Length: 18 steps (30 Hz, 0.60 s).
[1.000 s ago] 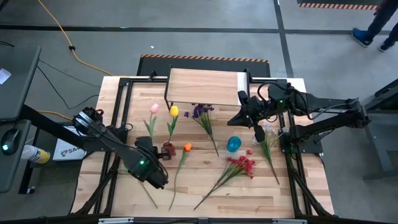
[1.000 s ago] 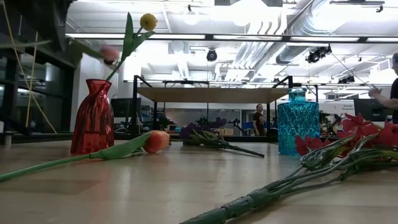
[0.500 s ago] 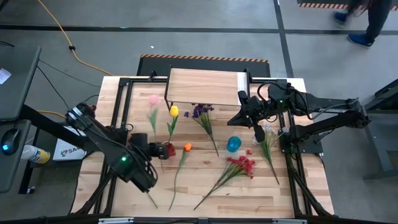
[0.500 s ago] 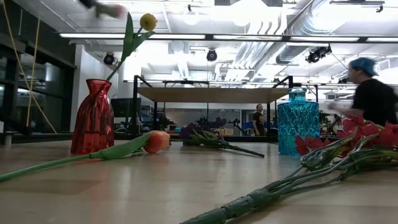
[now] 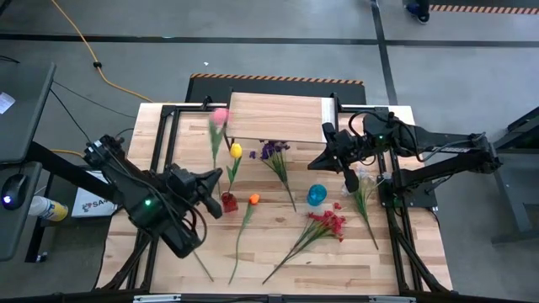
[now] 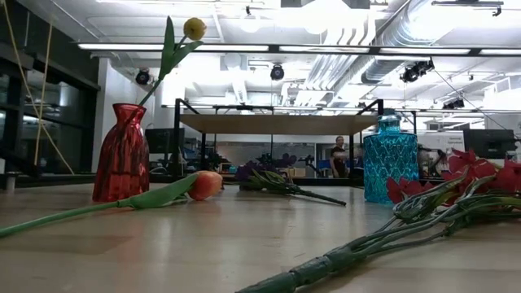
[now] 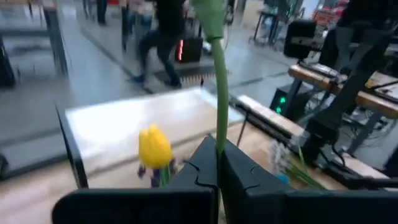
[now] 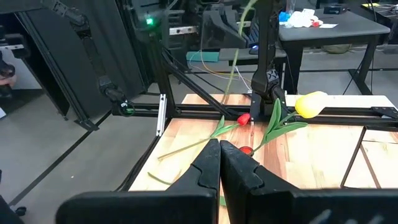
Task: Pick and place flowers into a vace then onto a shelf
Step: Put the pink flower into the red vase
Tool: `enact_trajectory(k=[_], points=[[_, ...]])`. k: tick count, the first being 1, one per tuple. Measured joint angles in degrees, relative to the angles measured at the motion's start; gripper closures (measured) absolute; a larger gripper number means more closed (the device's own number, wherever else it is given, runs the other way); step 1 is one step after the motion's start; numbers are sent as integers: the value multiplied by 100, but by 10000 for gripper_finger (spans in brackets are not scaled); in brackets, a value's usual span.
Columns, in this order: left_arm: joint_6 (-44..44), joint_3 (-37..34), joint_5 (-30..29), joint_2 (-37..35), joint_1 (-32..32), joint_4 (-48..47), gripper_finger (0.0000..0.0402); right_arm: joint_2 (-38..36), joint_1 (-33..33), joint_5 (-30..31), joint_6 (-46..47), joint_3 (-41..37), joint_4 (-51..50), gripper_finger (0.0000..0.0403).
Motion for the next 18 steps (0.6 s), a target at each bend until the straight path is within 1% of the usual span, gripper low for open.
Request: enact_trajectory(k=[3, 10, 13, 18], points=[[91, -80, -285, 135, -11, 18, 368, 0, 0, 2, -1, 0, -2, 402], [-379, -400, -562, 267, -52, 34, 368, -2, 0, 2, -2, 0, -2, 402], [-567, -527, -587, 337, -59, 56, 368, -2, 0, 2, -2, 0, -4, 402], [-587, -637, -613, 394, -156, 179, 368, -2, 0, 2, -1, 0, -17, 402]])
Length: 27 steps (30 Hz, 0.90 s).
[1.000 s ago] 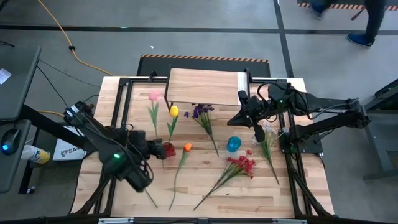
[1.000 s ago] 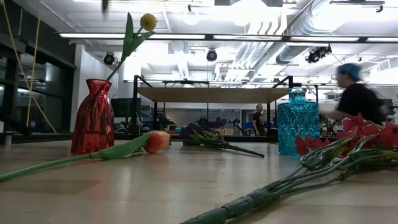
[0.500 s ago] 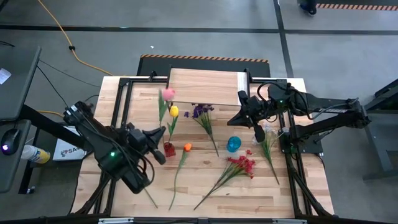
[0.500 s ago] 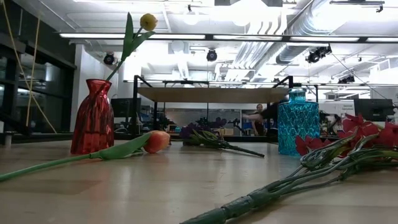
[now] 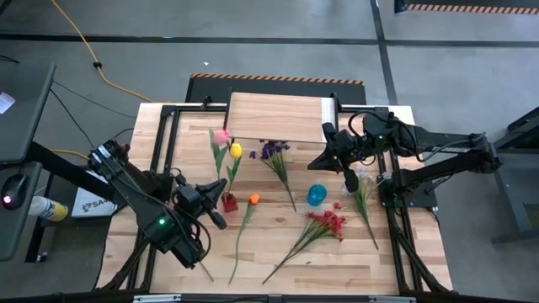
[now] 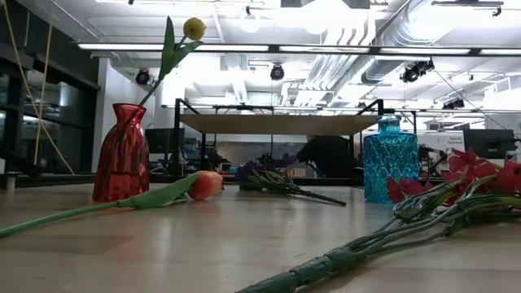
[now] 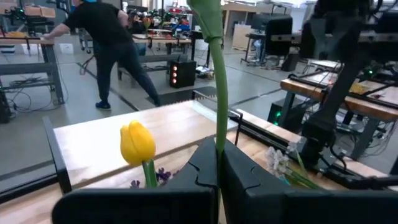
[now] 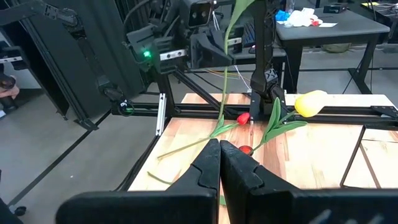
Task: Pick and place flowers into a vace then onto a shelf
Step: Put the pink flower into the red vase
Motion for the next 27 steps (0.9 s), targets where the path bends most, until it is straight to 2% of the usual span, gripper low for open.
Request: enact_trajectory(k=[20, 27], points=[[6, -965, -139, 10, -33, 465, 368, 0, 0, 0, 17, 0, -26, 402], [-583, -1708, -338, 10, -31, 683, 368, 0, -1, 0, 12, 0, -28, 402]])
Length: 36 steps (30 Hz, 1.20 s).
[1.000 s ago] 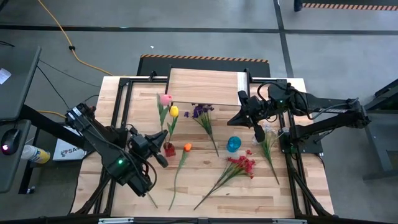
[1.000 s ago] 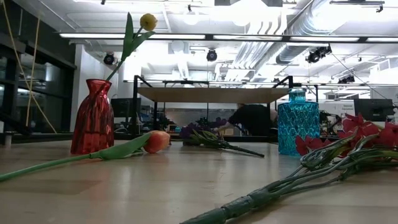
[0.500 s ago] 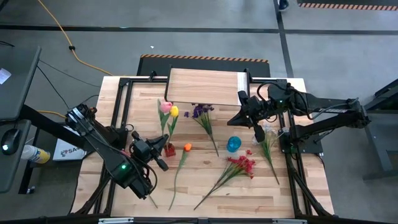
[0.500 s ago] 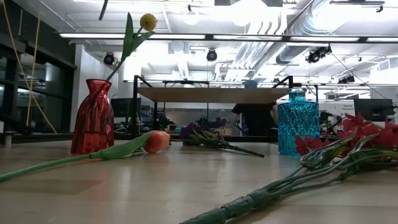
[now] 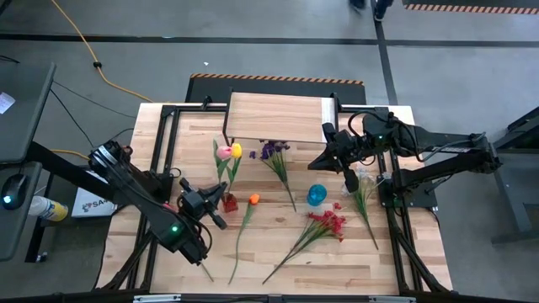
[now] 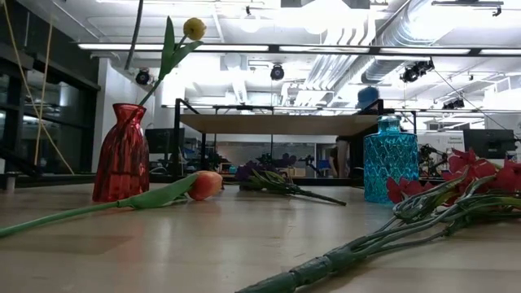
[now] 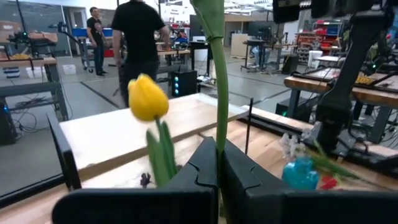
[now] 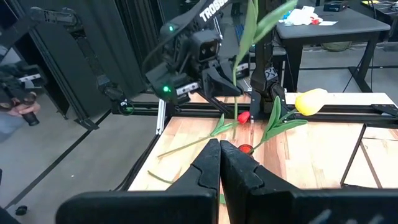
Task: Pick and place flowers into a vace then onto a shelf
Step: Put the pink flower into the red vase
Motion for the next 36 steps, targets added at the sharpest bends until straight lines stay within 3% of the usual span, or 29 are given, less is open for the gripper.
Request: enact_trajectory(k=[14, 30, 36], points=[[-122, -691, 15, 0, 680, 743, 368, 0, -5, 0, -9, 0, -5, 402], [144, -693, 1193, 0, 450, 1136, 367, 0, -14, 24, -196, 0, -5, 402], [176, -693, 1704, 74, 444, 1350, 317, 1, -10, 14, -189, 0, -5, 402]])
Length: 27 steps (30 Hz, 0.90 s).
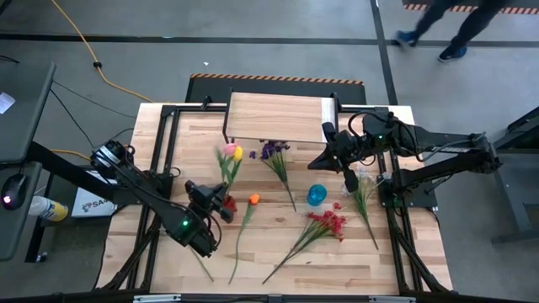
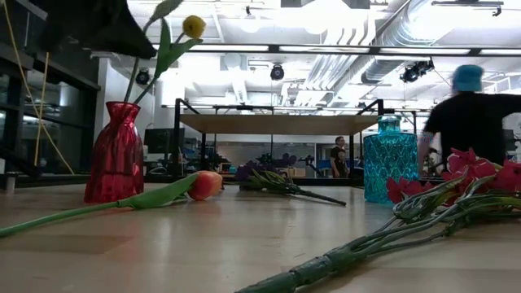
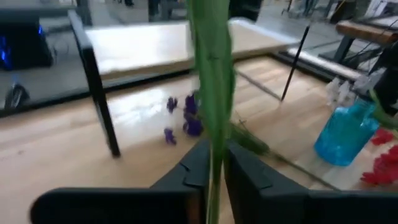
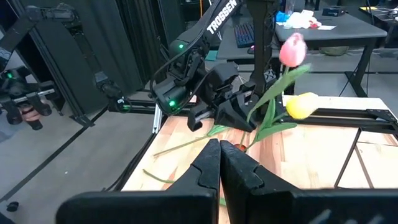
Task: Pick and place flowers into a vace then onto a shelf
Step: Put the pink flower into the red vase, then put the red flower into the red vase
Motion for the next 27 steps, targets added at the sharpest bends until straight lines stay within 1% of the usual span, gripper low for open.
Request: enact_trajectory(k=[2, 5, 12, 16, 21, 27], points=[[3, 0, 246, 2, 1, 113, 307, -1, 0, -12, 33, 0, 0, 402], [4, 0, 287, 0, 0, 186, 302, 0, 0, -14, 115, 0, 2, 402], [-14, 0, 325, 1, 0, 255, 307, 1, 1, -14, 132, 0, 2, 402], [4, 0, 508, 0, -4, 253, 305, 1, 0, -16, 132, 0, 1, 402], [332, 0, 591, 0, -152, 181, 301, 1, 0, -18, 132, 0, 0, 402], [284, 2, 597, -24, -422, -37, 302, 4, 0, -18, 132, 0, 0, 402]])
